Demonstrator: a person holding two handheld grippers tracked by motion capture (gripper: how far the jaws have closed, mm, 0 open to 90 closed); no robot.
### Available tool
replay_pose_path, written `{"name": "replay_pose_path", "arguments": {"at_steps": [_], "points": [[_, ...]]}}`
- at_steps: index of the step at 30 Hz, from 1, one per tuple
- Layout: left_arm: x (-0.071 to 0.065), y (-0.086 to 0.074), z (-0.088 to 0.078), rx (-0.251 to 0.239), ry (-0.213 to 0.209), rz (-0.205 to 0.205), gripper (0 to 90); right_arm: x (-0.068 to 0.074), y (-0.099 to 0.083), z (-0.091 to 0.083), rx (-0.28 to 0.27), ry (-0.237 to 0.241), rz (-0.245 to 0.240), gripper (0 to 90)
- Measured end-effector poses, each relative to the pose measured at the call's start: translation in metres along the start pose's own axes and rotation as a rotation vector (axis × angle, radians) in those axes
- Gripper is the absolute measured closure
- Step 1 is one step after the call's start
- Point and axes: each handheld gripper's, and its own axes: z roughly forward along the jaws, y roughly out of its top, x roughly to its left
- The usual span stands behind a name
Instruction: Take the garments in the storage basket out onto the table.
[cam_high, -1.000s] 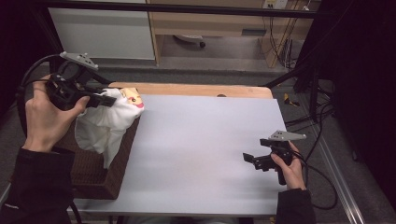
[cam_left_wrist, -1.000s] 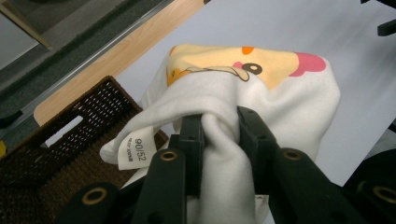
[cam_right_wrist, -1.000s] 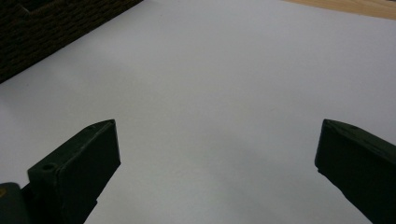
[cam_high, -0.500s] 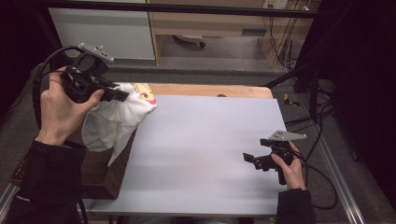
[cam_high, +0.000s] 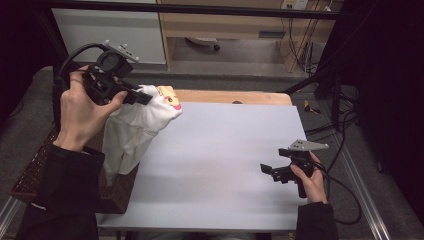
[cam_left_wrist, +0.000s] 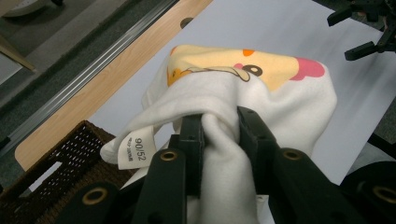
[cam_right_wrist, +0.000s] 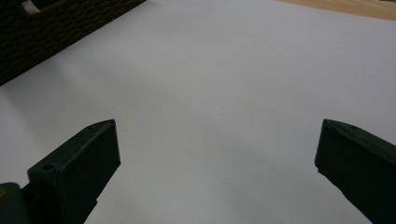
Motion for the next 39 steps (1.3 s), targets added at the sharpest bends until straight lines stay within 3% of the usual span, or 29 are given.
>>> {"name": "replay_pose_path", "arguments": {"at_steps": [20,39], "points": [[-0.020,0.035,0.015,-0.012,-0.028,0.041,72.8,0.000,0.000,-0.001,-0.005,0.000,0.001,0.7],[-0.052,0.081,0.038,-0.042,-0.085,0.111,72.8,0.000,0.000,-0.001,-0.005,0.003,0.000,0.7]]}}
